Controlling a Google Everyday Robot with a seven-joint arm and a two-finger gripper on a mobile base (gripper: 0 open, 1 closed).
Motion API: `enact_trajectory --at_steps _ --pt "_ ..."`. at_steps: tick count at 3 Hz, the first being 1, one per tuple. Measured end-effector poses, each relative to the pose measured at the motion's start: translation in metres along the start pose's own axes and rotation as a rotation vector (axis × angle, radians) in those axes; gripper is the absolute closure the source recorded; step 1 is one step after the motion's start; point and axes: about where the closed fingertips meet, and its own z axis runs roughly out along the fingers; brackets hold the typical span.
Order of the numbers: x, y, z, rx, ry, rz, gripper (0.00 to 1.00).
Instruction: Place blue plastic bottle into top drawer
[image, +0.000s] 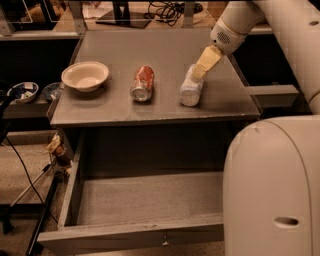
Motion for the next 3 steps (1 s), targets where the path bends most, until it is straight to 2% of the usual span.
enact_trajectory --at_steps 1,3 --pt "0.0 0.021 -0.013 -0.018 -0.003 0.05 0.0" --pt "-0.008 0.016 0.014 -0.049 -0.002 0.035 0.0"
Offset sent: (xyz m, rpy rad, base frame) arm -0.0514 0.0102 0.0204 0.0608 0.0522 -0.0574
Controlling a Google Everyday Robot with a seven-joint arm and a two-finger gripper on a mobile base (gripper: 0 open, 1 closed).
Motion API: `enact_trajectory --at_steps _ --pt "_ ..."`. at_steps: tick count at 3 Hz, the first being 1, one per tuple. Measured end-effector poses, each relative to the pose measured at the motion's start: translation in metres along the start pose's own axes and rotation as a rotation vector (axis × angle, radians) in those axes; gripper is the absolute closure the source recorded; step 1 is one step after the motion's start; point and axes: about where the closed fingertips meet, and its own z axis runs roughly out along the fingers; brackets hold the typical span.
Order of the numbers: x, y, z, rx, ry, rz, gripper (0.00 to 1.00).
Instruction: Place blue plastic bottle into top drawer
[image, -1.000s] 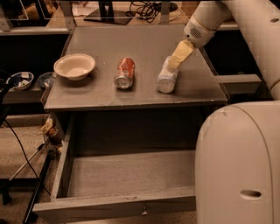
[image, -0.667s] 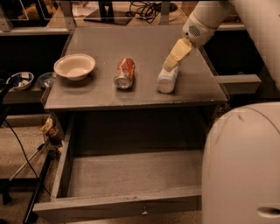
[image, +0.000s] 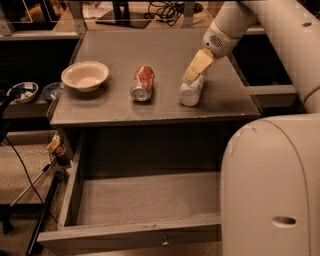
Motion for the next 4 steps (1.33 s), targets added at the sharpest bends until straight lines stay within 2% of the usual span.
enact_trajectory --at_steps 1,2,3,4 --pt "-0.006 -0.003 0.018 -0.023 0.026 -0.027 0.0" --pt "-0.006 0.001 0.016 -0.048 0.02 -0.027 0.0" --pt "-0.006 0.001 0.016 -0.048 0.02 -0.027 0.0" --pt "-0.004 0.004 0.037 -0.106 -0.043 -0.027 0.0"
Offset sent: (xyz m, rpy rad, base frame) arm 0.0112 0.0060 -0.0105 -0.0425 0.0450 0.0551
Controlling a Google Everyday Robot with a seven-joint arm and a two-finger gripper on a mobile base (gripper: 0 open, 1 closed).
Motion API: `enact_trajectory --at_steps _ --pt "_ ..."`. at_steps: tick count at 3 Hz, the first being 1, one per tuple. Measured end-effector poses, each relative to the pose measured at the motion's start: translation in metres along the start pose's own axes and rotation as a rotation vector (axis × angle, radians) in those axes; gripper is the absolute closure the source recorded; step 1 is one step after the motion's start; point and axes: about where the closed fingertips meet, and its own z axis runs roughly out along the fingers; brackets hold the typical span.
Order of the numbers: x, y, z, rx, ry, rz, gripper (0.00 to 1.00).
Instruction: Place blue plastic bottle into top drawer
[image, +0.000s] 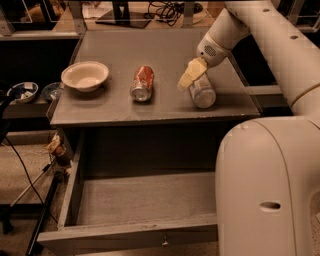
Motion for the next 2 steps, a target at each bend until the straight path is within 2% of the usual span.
enact_trajectory --at_steps 1,2 --pt "0.0 0.0 0.0 0.0 0.0 0.0 0.0" --pt "0.0 0.0 0.0 0.0 0.0 0.0 0.27"
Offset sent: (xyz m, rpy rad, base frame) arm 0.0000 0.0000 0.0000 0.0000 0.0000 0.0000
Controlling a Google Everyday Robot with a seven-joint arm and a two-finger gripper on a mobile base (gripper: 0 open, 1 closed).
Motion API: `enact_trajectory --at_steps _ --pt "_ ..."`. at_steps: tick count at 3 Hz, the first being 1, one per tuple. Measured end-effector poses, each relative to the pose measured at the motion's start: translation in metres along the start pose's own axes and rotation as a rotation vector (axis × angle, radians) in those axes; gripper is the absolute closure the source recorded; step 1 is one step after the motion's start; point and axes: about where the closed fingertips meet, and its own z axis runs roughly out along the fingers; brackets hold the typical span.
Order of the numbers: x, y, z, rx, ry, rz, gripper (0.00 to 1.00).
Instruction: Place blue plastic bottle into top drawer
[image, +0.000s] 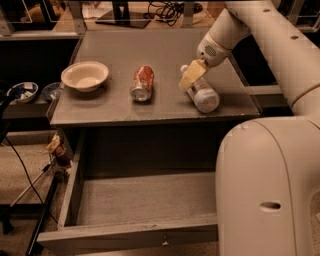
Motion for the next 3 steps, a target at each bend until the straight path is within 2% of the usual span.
enact_trajectory --at_steps 1,2,3 --pt "0.0 0.0 0.0 0.0 0.0 0.0 0.5" --pt "0.0 0.0 0.0 0.0 0.0 0.0 0.81" --pt "-0.0001 0.0 0.0001 0.0 0.0 0.0 1.0"
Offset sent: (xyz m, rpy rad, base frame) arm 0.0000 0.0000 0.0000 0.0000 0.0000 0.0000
